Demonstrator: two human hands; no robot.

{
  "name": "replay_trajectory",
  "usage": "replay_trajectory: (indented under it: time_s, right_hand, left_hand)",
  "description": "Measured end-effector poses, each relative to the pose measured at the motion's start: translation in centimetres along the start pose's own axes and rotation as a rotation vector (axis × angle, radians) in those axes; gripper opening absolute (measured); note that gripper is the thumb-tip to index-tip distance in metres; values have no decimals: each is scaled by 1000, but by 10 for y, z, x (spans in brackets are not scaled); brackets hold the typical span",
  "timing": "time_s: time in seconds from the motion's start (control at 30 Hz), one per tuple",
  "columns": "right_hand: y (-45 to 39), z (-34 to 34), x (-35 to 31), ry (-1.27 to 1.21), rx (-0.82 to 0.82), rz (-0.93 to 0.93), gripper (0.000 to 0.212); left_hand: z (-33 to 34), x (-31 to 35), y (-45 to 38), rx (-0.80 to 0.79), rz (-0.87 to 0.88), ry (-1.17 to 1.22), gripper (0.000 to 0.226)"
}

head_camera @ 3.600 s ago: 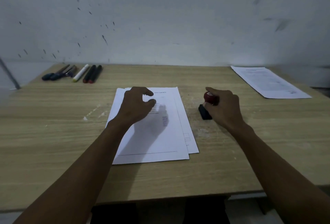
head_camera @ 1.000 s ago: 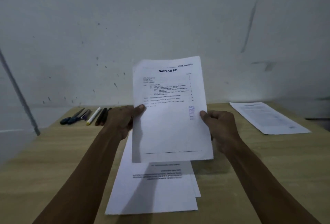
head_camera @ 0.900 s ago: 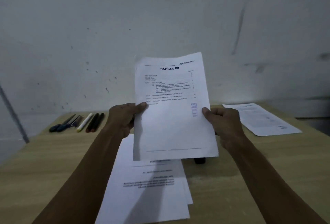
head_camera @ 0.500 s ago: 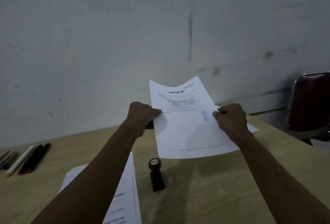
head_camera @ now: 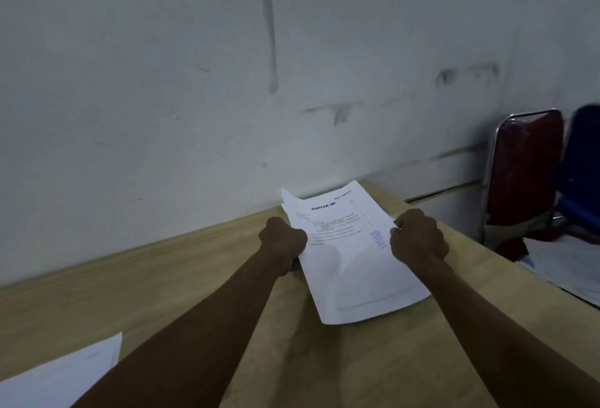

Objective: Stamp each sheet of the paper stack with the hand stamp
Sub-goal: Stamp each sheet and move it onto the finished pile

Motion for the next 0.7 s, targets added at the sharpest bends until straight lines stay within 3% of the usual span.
replay_trajectory:
  time_s: [0.13, 0.23, 0.4, 0.7]
  right_hand:
    - [-38, 23, 18, 40, -17, -15, 20]
    - [-65, 36, 24, 65, -33, -40, 23]
    - [-96, 57, 25, 91, -89, -94, 26]
    - [-105, 73, 23, 182, -102, -155, 32]
  left_hand:
    - [21, 10, -36, 95, 30, -69, 12]
    - [35, 18, -60, 124, 45, -95, 23]
    - [49, 23, -88, 152, 38, -114, 22]
    - [54, 25, -99, 219, 118, -290, 22]
Point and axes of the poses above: each hand's wrist, its own y-axis away from the middle knuckle, its own z-axis out of the palm, x = y × z, the point moved 5 cm from there along -y, towards the middle knuckle, and after that the axes turned 14 degrees about -z, right-handed, at the moved point
